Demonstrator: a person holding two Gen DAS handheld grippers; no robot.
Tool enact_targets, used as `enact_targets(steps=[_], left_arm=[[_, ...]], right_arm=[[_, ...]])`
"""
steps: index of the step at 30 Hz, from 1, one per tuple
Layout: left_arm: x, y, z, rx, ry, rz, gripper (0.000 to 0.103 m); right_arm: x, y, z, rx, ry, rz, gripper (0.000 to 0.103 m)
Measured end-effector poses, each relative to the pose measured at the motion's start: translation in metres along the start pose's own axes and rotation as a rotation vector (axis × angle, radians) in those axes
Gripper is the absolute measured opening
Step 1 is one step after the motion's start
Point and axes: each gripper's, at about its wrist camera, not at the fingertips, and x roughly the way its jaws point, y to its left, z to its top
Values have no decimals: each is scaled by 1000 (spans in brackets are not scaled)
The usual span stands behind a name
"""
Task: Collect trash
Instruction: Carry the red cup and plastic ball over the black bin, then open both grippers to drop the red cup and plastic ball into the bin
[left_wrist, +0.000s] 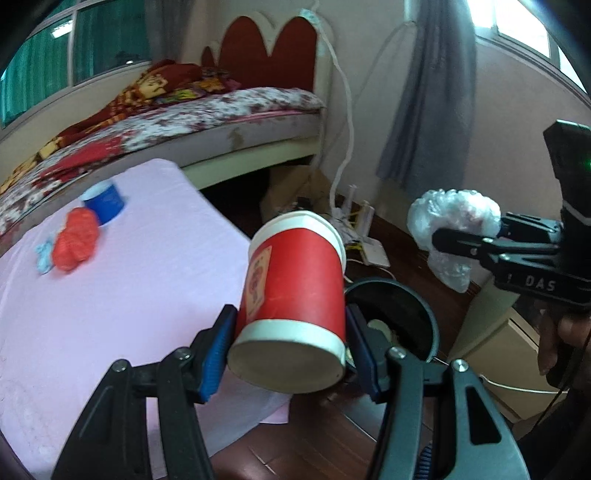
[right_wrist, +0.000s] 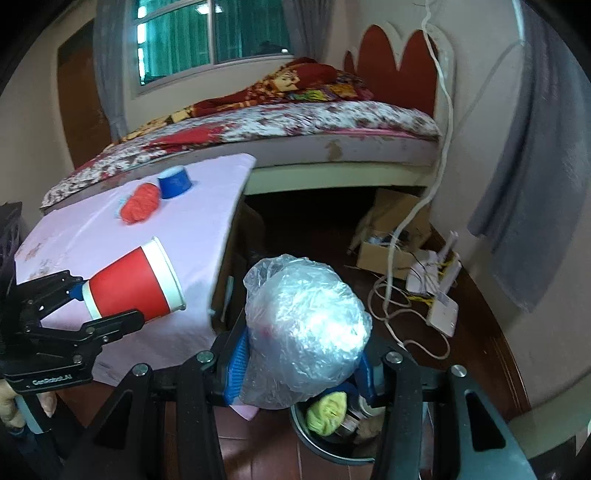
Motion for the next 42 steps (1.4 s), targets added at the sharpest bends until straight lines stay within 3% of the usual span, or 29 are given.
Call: enact_targets(steps=[11, 26, 40, 42], left_arm=[[36, -59, -4, 82, 72, -102, 59], [98, -100, -25, 135, 222, -175, 59], [138, -102, -37, 122, 319, -220, 59], [142, -102, -38, 117, 331, -254, 61]], right_arm=[[5, -60, -48, -11, 78, -145, 51], [65, -105, -103, 1, 270, -144, 51], [102, -96, -126, -73, 390, -122, 51], [107, -96, -126, -81, 400, -113, 53]])
